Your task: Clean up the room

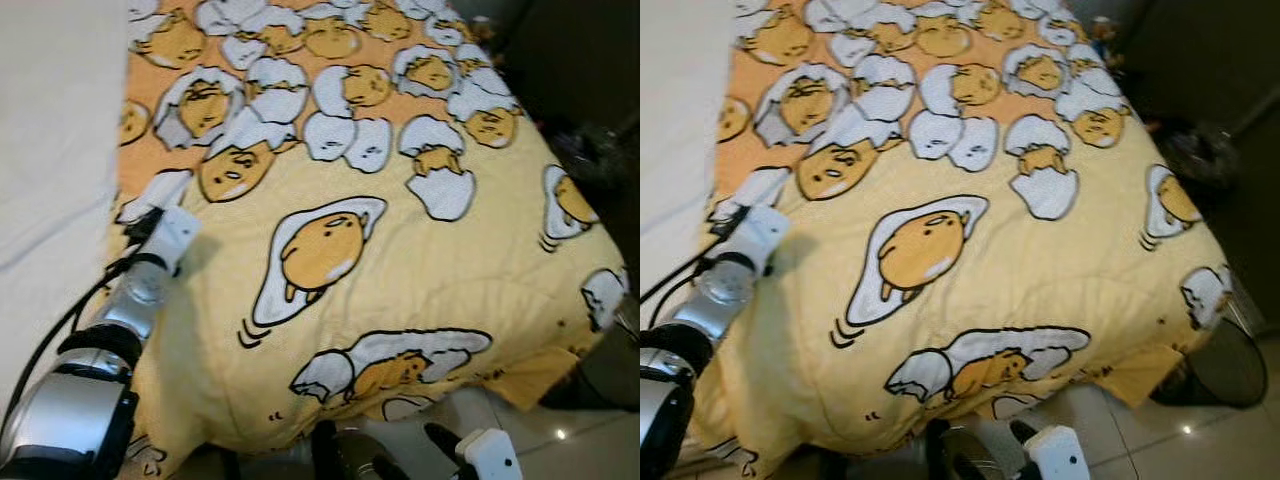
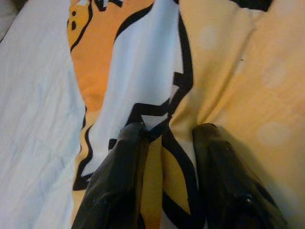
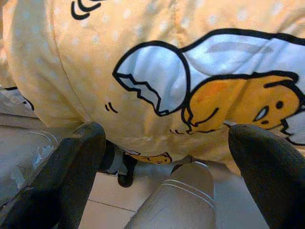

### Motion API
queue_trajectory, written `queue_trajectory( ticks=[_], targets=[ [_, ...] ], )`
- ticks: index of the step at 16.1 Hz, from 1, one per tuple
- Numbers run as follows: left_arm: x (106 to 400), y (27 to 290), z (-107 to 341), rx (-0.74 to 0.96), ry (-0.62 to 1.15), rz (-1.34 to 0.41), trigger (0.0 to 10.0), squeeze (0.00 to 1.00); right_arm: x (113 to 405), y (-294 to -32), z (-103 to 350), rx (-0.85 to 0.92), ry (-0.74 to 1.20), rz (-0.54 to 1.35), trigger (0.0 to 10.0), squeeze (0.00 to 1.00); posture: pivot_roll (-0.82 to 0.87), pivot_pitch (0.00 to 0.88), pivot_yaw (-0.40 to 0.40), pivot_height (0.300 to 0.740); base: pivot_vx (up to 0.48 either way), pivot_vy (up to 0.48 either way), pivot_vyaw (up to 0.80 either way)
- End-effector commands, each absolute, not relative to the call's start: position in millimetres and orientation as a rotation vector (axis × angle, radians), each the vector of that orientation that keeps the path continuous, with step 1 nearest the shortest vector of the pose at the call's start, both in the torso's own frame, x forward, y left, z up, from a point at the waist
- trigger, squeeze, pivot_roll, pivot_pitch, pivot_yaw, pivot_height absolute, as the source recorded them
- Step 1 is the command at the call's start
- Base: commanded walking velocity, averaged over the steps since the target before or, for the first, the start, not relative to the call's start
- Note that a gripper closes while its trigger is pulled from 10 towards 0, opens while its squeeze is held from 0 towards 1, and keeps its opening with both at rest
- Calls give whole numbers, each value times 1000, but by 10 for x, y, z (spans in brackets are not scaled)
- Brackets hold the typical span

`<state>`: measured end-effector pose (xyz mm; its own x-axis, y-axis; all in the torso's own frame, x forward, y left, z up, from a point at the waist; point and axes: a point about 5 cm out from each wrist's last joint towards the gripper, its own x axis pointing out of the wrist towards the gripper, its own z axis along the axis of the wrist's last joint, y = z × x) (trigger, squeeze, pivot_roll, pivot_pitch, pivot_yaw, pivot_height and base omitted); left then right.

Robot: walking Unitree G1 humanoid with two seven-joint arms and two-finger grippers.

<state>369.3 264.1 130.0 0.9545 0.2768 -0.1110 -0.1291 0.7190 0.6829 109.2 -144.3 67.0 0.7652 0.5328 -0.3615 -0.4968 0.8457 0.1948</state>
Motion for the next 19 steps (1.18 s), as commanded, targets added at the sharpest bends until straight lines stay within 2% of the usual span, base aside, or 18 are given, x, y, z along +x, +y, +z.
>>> queue_trajectory(
  ticks=[1,3,5,6,8,9,11,13,14,17,19],
  targets=[
    [3507,3041,1214,736,327,363,10000,0,1048,-1488,661,80,452,558,10000,0,-172,307,-150,740,0,0,0],
    [3501,3115,1280,741,310,381,10000,0,1048,-1504,655,78,456,554,10000,0,-170,305,-149,740,0,0,0],
    [3558,3035,1343,709,250,347,10000,0,1039,-1512,654,75,459,551,10000,0,-170,305,-149,740,0,0,0],
    [3668,2776,1412,634,135,251,10000,0,1025,-1519,651,75,460,545,10000,0,-162,304,-135,740,0,0,0],
    [3714,2572,1435,565,54,181,10000,0,1015,-1522,650,76,461,541,10000,0,-161,303,-131,740,0,0,0],
    [3706,2343,1466,498,-55,128,10000,0,1005,-1516,646,77,463,541,10000,0,-151,300,-132,740,0,0,0],
    [3682,2236,1495,467,-113,109,10000,0,999,-1512,643,78,465,543,10000,0,-151,300,-132,740,0,0,0],
    [3637,1938,1538,458,-223,36,10000,0,1023,-1510,631,78,463,545,10000,0,-138,287,-132,740,0,0,0],
    [3646,1919,1539,465,-229,37,10000,0,1033,-1508,631,77,461,546,10000,0,-135,283,-134,740,0,0,0],
    [3841,2293,1731,556,-133,182,10000,0,1019,-1515,618,78,465,541,10000,0,-150,282,-134,740,0,0,0],
    [3878,2388,1746,577,-54,213,10000,0,974,-1514,635,78,469,537,10000,0,-168,292,-134,740,0,0,0]
  ],
)
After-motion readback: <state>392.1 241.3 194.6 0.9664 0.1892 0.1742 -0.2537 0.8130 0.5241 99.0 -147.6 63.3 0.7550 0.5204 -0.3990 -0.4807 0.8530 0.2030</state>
